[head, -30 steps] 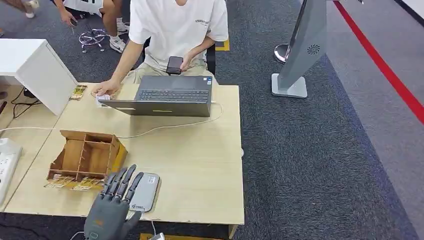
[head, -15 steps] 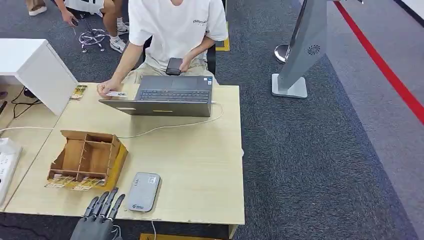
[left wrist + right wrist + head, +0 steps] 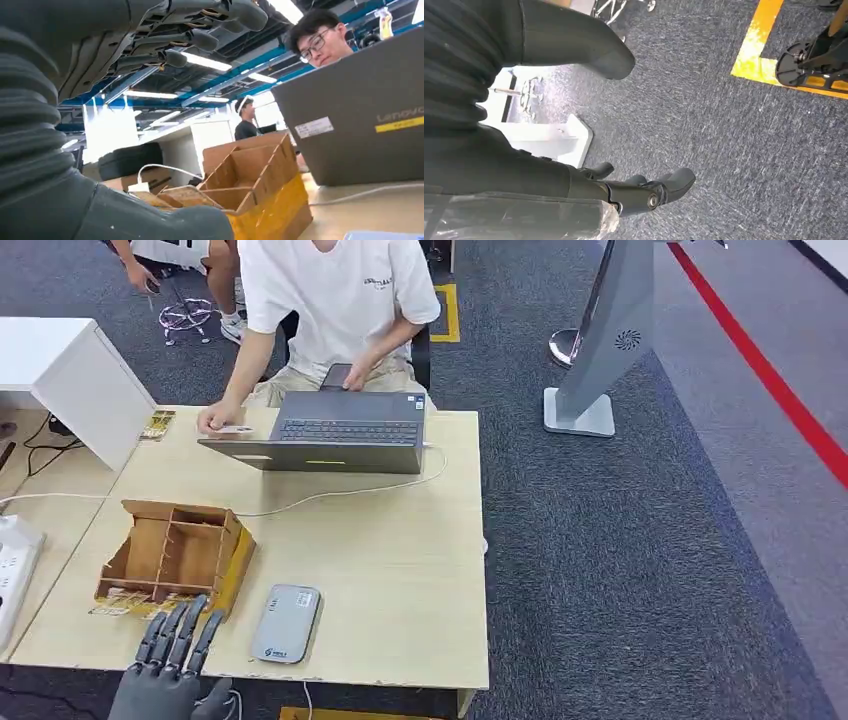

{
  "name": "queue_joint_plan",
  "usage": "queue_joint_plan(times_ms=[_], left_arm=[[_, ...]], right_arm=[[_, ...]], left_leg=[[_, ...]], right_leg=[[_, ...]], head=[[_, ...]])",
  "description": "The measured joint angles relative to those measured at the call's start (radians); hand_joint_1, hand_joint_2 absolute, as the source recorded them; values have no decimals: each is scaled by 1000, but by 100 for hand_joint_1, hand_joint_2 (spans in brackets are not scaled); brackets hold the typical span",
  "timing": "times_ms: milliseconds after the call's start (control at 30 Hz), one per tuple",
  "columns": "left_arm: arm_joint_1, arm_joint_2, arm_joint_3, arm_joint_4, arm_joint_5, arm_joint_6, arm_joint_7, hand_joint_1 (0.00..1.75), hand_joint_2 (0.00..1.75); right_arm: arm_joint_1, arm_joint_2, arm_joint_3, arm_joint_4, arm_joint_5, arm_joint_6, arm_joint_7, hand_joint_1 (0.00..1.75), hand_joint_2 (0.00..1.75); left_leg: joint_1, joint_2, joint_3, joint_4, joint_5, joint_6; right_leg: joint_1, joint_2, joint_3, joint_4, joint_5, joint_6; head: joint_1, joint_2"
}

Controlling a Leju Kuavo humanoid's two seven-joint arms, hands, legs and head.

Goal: Pass the card to the sensor for recognition and then transmit it.

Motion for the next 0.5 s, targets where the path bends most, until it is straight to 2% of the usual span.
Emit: queue_joint_plan(times_ms=[233,500], left_arm=[[5,-40,90,42,23,2,-132,0,175],[6,-68,140,67,28,2,-145,0,175]], right_arm=[[0,0,1,0,15,7,-3,0,175],[0,-1,2,0,15,7,-3,0,175]], left_leg=[[0,0,0,0,0,0],[0,0,0,0,0,0]], right_leg=[[0,0,0,0,0,0],[0,0,0,0,0,0]], head=[[0,0],[0,0]])
